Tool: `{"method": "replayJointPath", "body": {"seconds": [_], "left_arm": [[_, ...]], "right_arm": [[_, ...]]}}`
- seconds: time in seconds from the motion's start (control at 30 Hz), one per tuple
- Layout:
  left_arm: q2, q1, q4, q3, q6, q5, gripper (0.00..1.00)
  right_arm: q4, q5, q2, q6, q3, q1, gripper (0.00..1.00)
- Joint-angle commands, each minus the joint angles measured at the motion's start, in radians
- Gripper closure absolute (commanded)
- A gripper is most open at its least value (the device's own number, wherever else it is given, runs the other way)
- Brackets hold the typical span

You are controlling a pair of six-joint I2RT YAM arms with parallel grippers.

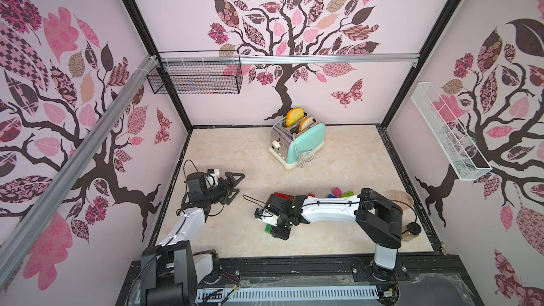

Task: Assemble a heart with lego
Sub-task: Adjust the lego brick at the center of the board.

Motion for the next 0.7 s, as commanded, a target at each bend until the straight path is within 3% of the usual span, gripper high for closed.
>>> {"method": "replayJointPath", "body": {"seconds": [0.0,0.4,0.57,0.67], "left_arm": [[0.0,0.004,0.018,-0.003,0.016,0.012,0.03],[0.009,-0.004,0.04,-0.01,0.01,0.008,0.03],[0.037,-0.114,0.055,-0.004,0.016,-0.052,0.03],[0.096,-0.175,0.166,-0.007,-0.032,-0.073,0.03]], "right_arm": [[-0.003,0.004,0.003,-0.008,0.029,0.002,0.5],[-0.029,0.025,-0.026,-0.029,0.038,0.001,0.75],[-0.117,0.035,-0.08,-0.088,0.088,-0.012,0.79],[-0.218,0.014,-0.102,-0.138,0.163,-0.058,0.79]]}}
